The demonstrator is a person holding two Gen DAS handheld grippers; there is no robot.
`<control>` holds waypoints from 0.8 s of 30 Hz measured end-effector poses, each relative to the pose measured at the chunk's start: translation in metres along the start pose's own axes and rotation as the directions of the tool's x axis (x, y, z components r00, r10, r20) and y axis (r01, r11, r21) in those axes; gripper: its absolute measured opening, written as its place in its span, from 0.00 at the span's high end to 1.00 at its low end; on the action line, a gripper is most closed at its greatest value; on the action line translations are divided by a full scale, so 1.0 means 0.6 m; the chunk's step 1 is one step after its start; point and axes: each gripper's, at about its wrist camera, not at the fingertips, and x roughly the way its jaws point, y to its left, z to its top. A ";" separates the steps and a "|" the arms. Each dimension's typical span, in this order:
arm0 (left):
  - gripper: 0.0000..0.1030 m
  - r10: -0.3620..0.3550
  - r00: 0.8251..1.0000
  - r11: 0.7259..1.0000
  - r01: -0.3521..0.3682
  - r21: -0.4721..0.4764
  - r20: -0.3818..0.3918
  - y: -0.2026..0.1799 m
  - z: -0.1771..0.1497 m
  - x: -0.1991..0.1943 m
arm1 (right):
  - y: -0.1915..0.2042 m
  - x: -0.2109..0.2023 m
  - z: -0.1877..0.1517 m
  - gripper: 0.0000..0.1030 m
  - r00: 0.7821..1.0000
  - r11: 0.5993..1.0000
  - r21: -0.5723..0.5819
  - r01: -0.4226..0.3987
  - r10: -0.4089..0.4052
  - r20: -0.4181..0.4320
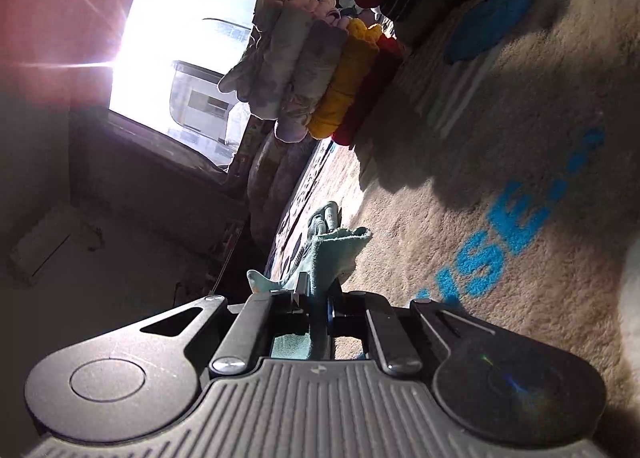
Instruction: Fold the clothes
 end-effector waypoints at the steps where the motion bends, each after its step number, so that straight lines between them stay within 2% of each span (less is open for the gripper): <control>1: 0.80 0.020 1.000 1.000 -0.020 -0.016 -0.002 0.008 0.007 0.015 | 0.002 -0.001 0.001 0.91 1.000 1.000 0.000 -0.011 0.011 0.002; 4: 0.80 0.059 0.998 0.997 -0.060 -0.043 -0.021 0.023 0.022 0.060 | 0.009 -0.006 0.007 0.91 0.999 0.999 -0.006 -0.049 0.049 0.009; 6: 0.80 0.068 0.997 0.998 -0.068 -0.006 -0.028 0.020 0.037 0.085 | 0.016 -0.008 0.010 0.91 0.997 0.997 -0.016 -0.080 0.080 0.007; 15: 0.80 0.063 0.998 0.997 -0.061 0.054 -0.031 0.028 0.084 0.169 | 0.034 -0.013 0.018 0.91 0.981 0.981 -0.023 -0.192 0.192 0.001; 24: 0.80 0.084 0.996 0.996 -0.082 0.044 -0.039 0.068 0.128 0.238 | 0.026 -0.020 0.018 0.91 0.974 0.974 0.011 -0.227 0.227 0.001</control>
